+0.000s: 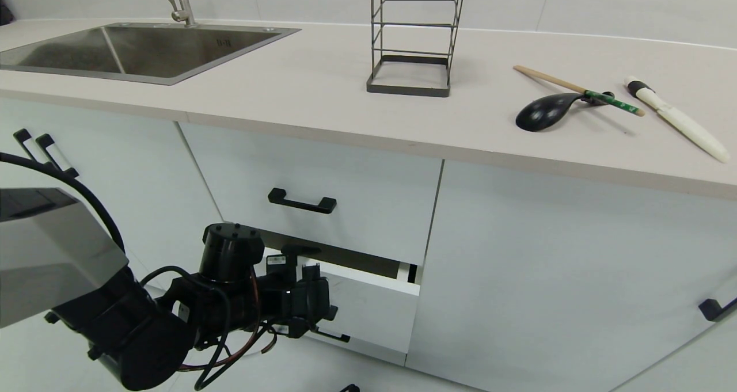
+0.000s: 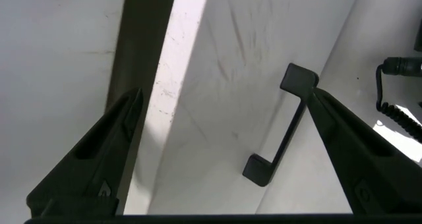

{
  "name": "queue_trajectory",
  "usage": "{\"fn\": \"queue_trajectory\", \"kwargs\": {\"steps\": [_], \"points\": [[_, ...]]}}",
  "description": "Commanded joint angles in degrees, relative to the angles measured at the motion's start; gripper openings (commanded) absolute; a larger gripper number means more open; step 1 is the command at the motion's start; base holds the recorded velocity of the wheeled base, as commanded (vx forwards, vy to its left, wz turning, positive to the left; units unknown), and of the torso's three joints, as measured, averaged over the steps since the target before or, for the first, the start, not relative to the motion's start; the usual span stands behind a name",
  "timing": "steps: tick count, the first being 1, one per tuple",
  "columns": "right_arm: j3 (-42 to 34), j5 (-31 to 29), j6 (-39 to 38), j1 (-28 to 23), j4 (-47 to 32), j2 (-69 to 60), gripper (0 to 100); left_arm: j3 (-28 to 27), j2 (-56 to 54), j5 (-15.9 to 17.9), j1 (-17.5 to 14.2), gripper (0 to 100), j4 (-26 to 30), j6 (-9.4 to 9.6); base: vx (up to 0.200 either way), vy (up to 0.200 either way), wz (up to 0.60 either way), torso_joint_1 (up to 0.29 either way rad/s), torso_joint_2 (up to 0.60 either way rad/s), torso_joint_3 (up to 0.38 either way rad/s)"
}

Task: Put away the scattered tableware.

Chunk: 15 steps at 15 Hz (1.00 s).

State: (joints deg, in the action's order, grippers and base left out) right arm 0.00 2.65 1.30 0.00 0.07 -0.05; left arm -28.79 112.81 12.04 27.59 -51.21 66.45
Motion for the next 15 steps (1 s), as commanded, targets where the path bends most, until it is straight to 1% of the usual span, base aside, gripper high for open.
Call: {"fn": "queue_trajectory", "kwargs": {"steps": [1,7,14,15], "points": [[0.0,0.0,0.0,0.0,0.0,0.0,0,0.1,0.5,0.0,0.0,100,0.0,-0.01,0.000,0.000,0.00,0.000,0.00,0.000],[0.0,0.0,0.0,0.0,0.0,0.0,0,1.7,0.5,0.8,0.1,100,0.0,0.08,0.000,0.000,0.00,0.000,0.00,0.000],[0.0,0.0,0.0,0.0,0.0,0.0,0,6.0,-2.0,0.8,0.2,100,-0.4,0.17,0.000,0.000,0.00,0.000,0.00,0.000],[0.0,0.0,0.0,0.0,0.0,0.0,0,7.5,-3.5,0.8,0.4,100,-0.5,0.08,0.000,0.000,0.00,0.000,0.00,0.000]]}}
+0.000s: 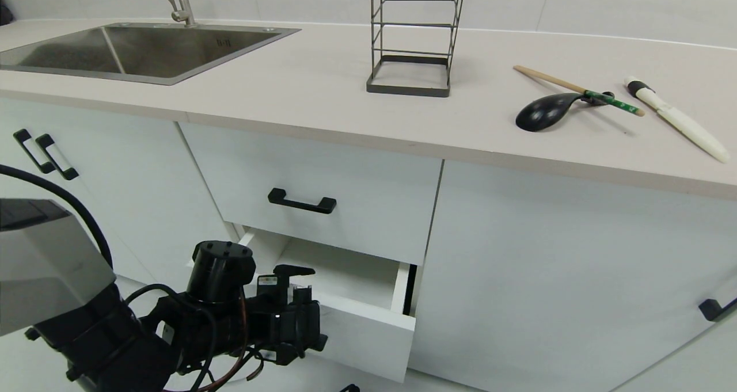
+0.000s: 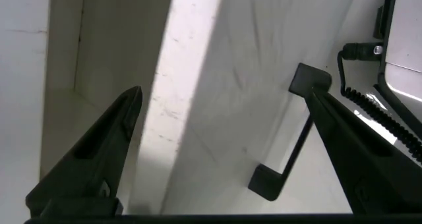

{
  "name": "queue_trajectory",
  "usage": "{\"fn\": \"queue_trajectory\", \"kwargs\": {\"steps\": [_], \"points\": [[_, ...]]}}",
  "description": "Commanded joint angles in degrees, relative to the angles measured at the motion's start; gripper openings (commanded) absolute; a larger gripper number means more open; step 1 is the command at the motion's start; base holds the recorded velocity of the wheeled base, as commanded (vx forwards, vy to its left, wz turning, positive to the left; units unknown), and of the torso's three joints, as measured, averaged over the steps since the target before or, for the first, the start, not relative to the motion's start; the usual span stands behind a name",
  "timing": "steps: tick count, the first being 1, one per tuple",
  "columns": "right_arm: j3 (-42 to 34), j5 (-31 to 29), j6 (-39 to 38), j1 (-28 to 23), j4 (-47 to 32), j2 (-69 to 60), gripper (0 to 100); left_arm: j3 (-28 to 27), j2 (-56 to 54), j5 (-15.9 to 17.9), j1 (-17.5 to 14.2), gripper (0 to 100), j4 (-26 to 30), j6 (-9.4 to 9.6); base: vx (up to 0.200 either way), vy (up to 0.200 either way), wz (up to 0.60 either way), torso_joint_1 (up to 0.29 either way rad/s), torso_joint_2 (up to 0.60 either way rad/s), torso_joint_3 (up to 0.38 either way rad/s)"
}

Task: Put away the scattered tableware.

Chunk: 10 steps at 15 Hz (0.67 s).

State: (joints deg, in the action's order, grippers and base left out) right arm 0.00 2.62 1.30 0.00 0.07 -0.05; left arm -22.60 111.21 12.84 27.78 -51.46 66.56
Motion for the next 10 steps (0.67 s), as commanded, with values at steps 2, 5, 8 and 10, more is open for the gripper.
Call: {"fn": "queue_trajectory", "kwargs": {"steps": [2,5,8,10], "points": [[0.0,0.0,0.0,0.0,0.0,0.0,0,5.4,-6.3,0.0,0.5,100,-0.2,0.06,0.000,0.000,0.00,0.000,0.00,0.000],[0.0,0.0,0.0,0.0,0.0,0.0,0,13.2,-12.1,0.0,1.6,100,-0.1,-0.99,0.000,0.000,0.00,0.000,0.00,0.000],[0.0,0.0,0.0,0.0,0.0,0.0,0,16.8,-14.1,0.0,3.8,100,-0.1,-3.37,0.000,0.000,0.00,0.000,0.00,0.000],[0.0,0.0,0.0,0.0,0.0,0.0,0,17.6,-15.1,0.0,4.8,100,0.1,-3.98,0.000,0.000,0.00,0.000,0.00,0.000]]}}
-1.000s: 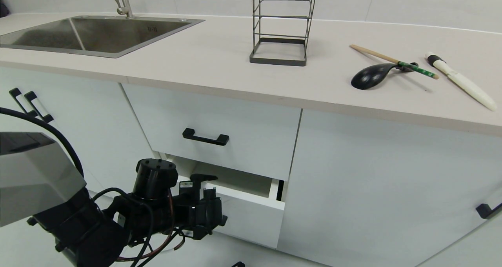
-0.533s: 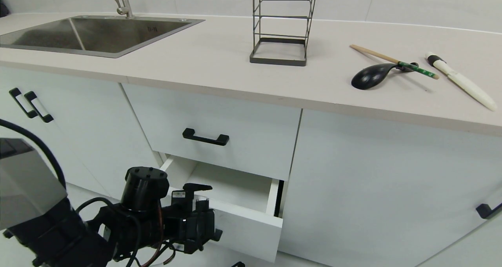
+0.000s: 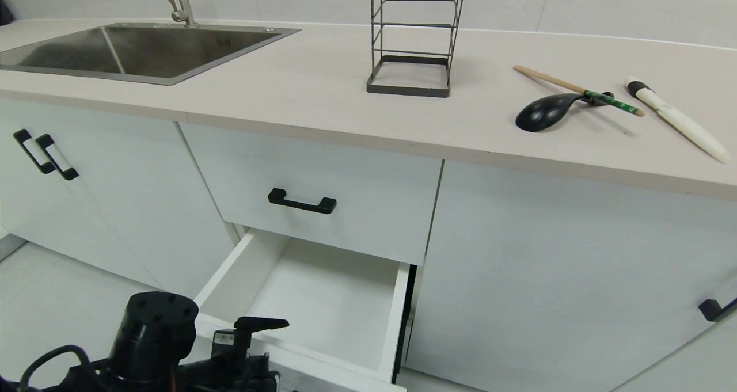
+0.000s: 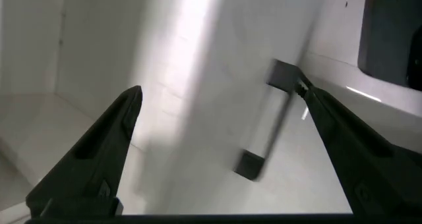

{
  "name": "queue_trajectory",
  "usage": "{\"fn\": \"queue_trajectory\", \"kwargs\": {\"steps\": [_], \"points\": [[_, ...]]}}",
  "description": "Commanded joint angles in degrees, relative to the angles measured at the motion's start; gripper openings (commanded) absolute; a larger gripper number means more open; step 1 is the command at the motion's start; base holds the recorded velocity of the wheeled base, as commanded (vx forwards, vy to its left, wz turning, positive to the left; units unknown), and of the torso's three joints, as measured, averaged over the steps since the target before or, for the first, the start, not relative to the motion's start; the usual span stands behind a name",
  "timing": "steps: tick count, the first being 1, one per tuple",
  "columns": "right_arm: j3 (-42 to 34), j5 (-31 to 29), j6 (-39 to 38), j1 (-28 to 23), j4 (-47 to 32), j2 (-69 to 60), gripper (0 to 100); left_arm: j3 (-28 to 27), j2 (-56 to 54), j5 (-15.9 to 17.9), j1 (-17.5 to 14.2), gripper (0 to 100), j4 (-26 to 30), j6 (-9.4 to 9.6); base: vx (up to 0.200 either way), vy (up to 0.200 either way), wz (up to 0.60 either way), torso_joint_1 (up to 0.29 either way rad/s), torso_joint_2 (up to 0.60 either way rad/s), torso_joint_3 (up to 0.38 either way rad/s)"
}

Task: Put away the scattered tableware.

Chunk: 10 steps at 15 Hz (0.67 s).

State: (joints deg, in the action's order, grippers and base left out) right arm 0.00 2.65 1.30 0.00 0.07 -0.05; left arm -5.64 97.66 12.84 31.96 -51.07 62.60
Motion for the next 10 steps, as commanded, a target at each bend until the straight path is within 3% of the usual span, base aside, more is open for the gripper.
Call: {"fn": "queue_trajectory", "kwargs": {"steps": [1,3,10], "points": [[0.0,0.0,0.0,0.0,0.0,0.0,0,1.3,-1.9,0.1,1.5,100,-0.1,-0.28,0.000,0.000,0.00,0.000,0.00,0.000],[0.0,0.1,0.0,0.0,0.0,0.0,0,3.1,-1.9,0.3,2.7,100,-0.1,-1.51,0.000,0.000,0.00,0.000,0.00,0.000],[0.0,0.1,0.0,0.0,0.0,0.0,0,5.5,-2.0,1.9,5.7,100,0.3,-1.69,0.000,0.000,0.00,0.000,0.00,0.000]]}}
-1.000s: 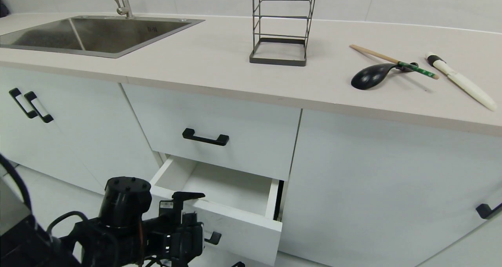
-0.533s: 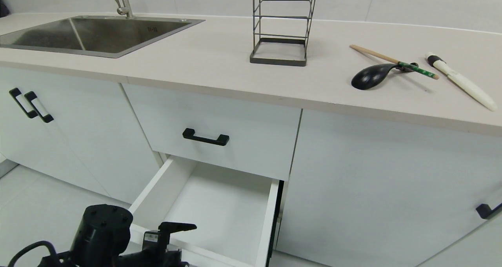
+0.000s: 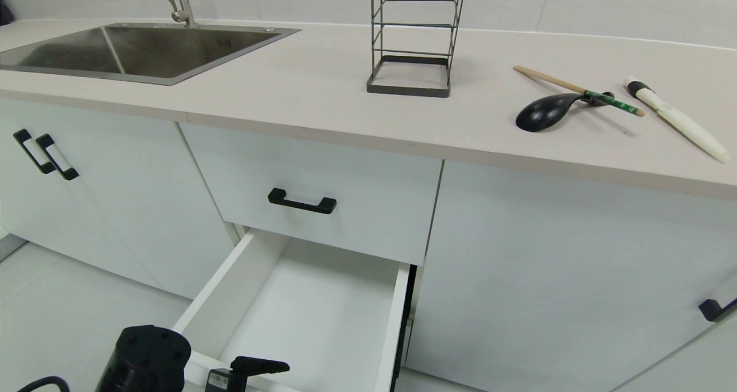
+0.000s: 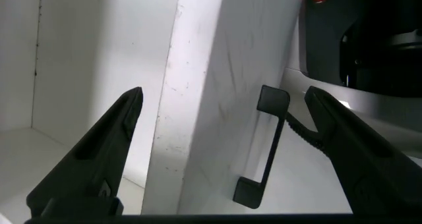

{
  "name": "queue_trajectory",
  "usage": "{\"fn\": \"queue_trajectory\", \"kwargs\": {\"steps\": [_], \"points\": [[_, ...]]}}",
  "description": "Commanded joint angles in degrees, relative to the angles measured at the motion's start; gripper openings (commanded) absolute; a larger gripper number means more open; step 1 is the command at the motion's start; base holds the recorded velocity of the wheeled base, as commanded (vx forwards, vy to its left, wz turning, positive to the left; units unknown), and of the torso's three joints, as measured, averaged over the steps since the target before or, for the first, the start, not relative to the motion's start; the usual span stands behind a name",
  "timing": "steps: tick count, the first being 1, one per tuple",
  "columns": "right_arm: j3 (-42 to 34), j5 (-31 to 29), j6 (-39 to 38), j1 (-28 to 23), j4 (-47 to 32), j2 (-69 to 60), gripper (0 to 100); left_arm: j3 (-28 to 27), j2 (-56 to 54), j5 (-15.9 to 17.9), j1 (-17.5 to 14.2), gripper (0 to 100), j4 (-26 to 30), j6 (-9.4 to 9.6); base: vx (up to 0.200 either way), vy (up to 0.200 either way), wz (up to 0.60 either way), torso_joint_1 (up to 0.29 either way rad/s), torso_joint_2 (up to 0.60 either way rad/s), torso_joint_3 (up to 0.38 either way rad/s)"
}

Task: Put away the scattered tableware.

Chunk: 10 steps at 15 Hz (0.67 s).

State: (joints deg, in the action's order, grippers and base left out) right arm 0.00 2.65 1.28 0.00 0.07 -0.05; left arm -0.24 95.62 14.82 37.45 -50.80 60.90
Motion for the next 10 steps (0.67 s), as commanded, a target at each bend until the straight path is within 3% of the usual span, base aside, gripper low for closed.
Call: {"fn": "queue_trajectory", "kwargs": {"steps": [1,6,10], "points": [[0.0,0.0,0.0,0.0,0.0,0.0,0,0.1,0.0,0.4,0.7,100,0.0,0.00,0.000,0.000,0.00,0.000,0.00,0.000],[0.0,0.0,0.0,0.0,0.0,0.0,0,0.1,-1.6,0.6,2.7,100,1.1,0.00,0.000,0.000,0.00,0.000,0.00,0.000],[0.0,0.0,0.0,0.0,0.0,0.0,0,0.1,-6.6,1.6,2.7,100,7.7,0.18,0.000,0.000,0.00,0.000,0.00,0.000]]}}
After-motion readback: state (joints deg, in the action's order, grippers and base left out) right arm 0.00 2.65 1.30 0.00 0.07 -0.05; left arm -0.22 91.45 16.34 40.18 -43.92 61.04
